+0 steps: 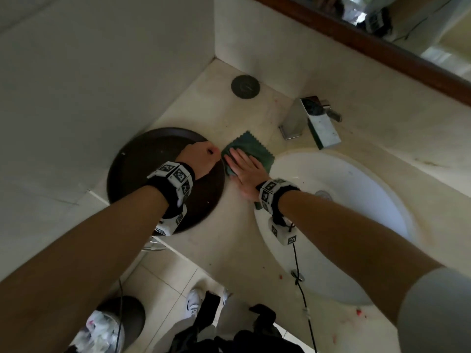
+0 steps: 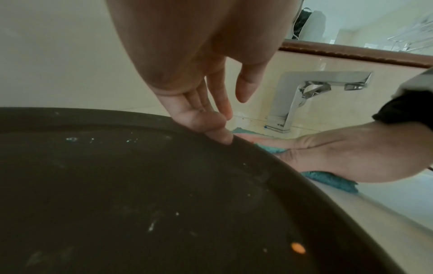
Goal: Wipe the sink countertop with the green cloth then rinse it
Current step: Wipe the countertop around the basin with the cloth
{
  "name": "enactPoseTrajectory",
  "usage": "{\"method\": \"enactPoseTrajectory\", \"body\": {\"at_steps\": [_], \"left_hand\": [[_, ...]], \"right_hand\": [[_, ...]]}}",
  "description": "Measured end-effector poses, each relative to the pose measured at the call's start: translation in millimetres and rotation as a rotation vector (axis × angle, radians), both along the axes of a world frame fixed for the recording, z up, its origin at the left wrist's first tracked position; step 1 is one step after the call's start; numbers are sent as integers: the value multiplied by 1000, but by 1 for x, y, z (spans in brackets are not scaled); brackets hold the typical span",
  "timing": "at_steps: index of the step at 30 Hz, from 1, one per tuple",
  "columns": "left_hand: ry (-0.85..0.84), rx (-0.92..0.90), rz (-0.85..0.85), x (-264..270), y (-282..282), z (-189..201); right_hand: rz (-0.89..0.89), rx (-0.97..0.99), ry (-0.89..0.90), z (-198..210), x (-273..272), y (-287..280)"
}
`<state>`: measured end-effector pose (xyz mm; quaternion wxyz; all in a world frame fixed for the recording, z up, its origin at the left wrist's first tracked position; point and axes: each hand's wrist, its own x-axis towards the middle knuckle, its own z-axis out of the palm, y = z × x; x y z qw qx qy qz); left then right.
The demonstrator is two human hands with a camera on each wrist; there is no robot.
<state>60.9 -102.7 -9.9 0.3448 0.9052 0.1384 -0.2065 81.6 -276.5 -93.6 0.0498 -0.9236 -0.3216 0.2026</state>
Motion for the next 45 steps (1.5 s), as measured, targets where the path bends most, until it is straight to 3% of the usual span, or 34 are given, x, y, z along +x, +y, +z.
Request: {"method": "enactPoseTrajectory", "body": {"at_steps": [7, 23, 36, 45], "left_hand": [[3, 16, -21, -20, 5, 0], [-70, 25, -219, -93, -11, 5], [-47, -85, -414, -113, -80, -4], [-35, -66, -521, -115, -125, -9]], "right_hand": [[-51, -24, 0, 3, -32, 4], [-214, -74, -28, 3, -182, -27], [-555, 0, 30, 8, -258, -56], [-640, -44, 7, 7, -291, -101]]}}
